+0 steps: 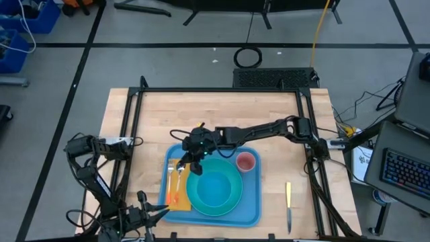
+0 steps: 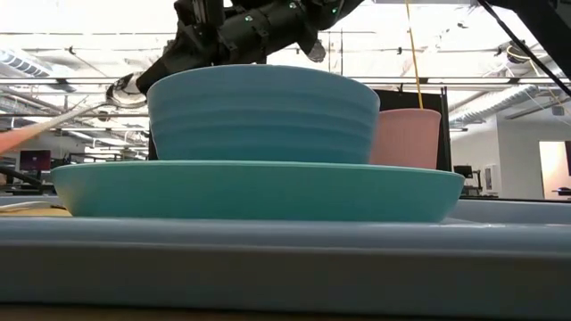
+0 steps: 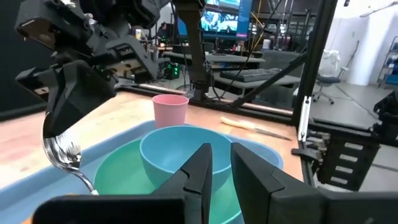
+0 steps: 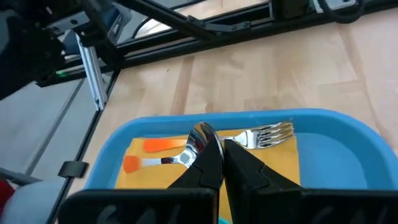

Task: Set up tray
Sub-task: Put the orange spoon on the yellow napkin to the right of the orange fork

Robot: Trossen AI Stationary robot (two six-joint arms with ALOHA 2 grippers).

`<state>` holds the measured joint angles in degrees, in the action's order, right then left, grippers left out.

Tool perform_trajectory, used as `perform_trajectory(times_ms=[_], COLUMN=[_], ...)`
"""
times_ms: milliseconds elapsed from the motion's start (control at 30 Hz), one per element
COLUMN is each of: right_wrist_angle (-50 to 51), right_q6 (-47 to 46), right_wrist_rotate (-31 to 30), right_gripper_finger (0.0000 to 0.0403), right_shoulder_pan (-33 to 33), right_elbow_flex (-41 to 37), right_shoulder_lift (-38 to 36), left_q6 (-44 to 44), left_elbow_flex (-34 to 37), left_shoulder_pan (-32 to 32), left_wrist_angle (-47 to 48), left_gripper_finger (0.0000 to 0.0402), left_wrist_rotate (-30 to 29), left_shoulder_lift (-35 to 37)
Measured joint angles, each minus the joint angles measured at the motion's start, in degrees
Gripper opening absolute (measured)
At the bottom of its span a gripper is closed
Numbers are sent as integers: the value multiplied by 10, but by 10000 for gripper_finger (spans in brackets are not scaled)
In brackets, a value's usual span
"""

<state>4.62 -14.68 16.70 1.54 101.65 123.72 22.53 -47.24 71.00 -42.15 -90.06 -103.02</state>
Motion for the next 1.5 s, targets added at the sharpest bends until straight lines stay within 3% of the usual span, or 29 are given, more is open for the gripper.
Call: perform_trajectory(times_ms=[433,1500], right_wrist_angle=[-9,-19], right_q6=[-27,-12], right_wrist_rotate=[30,18], right_gripper_finger=[0,0], right_shoulder_pan=[-12,1], right_elbow_flex=[0,0], right_shoulder_lift=[28,28], left_q6=[-19,-15], left_elbow_flex=[0,0], left_shoulder_pan=[-10,-10], left_wrist_angle=[-1,0], left_gripper_finger=[63,63], left_wrist_rotate=[0,0], left_shoulder_lift=[0,0])
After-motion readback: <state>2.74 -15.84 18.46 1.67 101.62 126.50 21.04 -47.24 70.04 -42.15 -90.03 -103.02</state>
